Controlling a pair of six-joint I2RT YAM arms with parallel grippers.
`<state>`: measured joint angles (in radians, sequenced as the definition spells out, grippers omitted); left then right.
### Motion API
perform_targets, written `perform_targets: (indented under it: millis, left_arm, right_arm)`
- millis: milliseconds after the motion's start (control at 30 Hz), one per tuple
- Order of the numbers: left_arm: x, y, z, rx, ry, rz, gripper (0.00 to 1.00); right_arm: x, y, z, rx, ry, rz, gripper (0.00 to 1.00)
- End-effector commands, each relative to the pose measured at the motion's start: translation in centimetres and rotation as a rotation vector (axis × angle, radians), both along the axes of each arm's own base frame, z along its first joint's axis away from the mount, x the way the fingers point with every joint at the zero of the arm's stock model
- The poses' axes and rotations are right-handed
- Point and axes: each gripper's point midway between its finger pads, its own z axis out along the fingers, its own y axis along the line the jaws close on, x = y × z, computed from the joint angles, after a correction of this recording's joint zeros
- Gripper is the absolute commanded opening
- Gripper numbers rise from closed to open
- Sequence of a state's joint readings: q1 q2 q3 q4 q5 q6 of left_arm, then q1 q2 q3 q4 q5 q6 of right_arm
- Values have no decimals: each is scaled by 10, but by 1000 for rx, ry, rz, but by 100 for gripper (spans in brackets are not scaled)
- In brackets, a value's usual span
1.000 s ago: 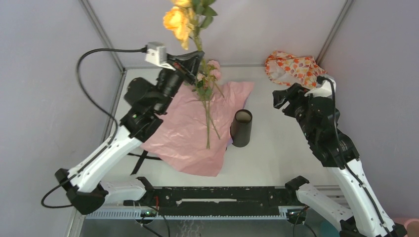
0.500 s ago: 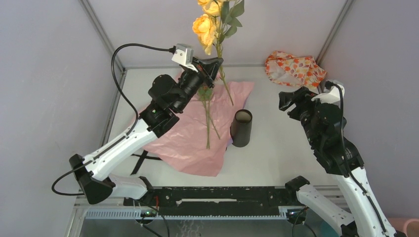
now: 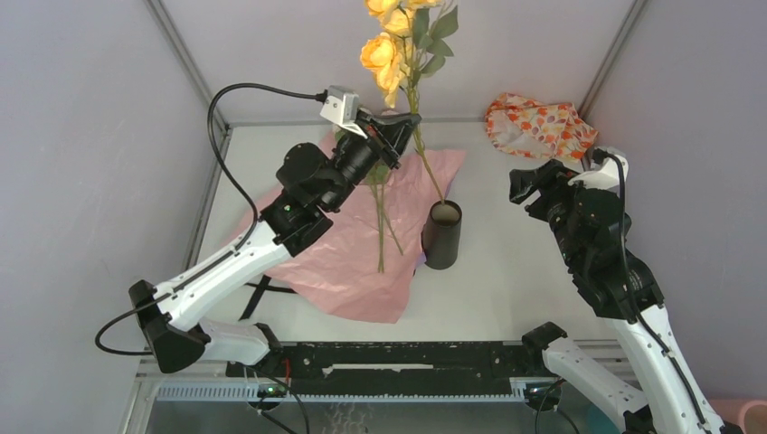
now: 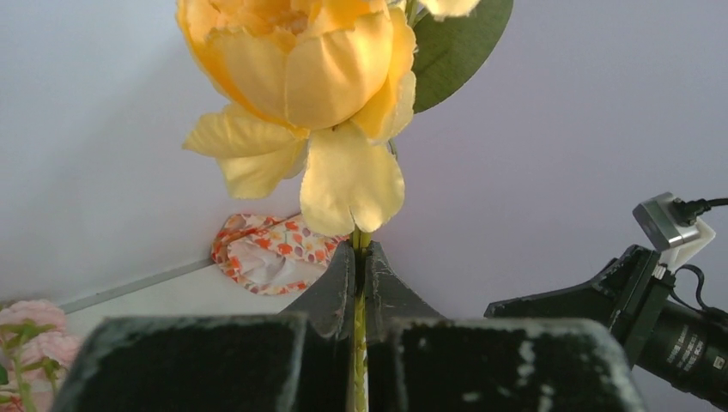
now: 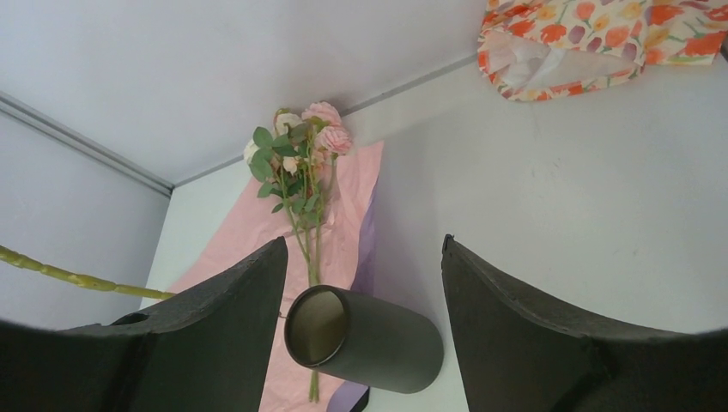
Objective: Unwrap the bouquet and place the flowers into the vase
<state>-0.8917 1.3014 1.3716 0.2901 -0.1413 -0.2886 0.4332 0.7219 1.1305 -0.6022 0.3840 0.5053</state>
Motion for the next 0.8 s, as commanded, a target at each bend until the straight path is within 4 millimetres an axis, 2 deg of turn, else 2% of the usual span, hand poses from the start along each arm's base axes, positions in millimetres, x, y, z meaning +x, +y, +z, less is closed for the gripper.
perform_targets:
  millis: [0,400,767]
  left_arm:
    - [-8,-5,-2,-35,2,-40,0]
    - [11,-26,-87,71,124,-31,0]
    - [23,-50,-139,115,233,-61,5]
  right_arm:
    - [3,1,7,22,-23,-1,75]
    - [3,5,3,32,-25,16,75]
    - [5,5,-3,29,-15,15,75]
